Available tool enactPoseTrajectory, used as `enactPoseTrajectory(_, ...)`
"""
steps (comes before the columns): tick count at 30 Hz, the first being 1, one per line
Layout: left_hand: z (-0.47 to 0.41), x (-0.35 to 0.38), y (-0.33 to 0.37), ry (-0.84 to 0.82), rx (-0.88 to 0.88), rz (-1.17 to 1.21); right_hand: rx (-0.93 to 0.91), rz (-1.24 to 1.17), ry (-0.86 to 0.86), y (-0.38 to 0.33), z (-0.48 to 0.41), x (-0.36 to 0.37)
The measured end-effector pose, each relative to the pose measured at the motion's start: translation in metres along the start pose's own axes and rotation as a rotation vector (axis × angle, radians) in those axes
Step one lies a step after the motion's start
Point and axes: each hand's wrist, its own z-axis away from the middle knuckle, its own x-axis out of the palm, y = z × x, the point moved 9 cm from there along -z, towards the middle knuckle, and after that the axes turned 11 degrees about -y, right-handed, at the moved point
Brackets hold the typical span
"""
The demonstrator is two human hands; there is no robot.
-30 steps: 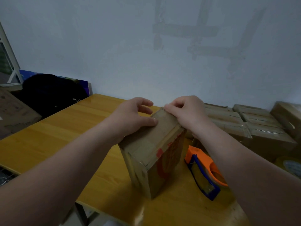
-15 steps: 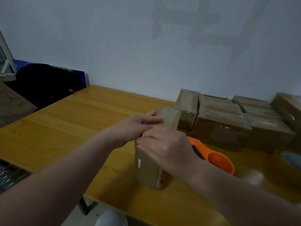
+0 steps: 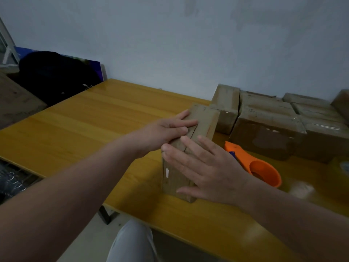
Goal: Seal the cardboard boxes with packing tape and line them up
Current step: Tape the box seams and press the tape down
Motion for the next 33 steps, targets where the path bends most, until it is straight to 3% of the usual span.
enactPoseTrajectory(3, 0.002, 0.000, -0.001, 0.003, -0.002, 0.006, 0.033, 0.241, -0.017, -0.003, 0.000, 0.008)
enactPoseTrajectory(7, 0.001, 0.001, 0.001, -0.009, -0.004, -0.004, 0.039, 0.350, -0.051, -0.003, 0.002, 0.012)
enactPoseTrajectory(20, -0.006, 0.005, 0.011, -0.044, -0.079, -0.254, -0.178, 0.098, -0.017, -0.001, 0.036, -0.005)
enactPoseTrajectory(26, -0.008, 0.011, 0.024, -0.046, -0.152, -0.393, -0.242, -0.005, 0.123, 0.005, 0.064, -0.027)
enactPoseTrajectory(30, -0.015, 0.009, 0.045, 0.131, -0.221, -0.581, -0.184, -0.062, 0.191, 0.015, 0.083, -0.036)
enactPoseTrajectory(33, -0.019, 0.009, 0.059, 0.298, -0.284, -0.711, -0.032, -0.131, -0.009, 0.032, 0.087, -0.010)
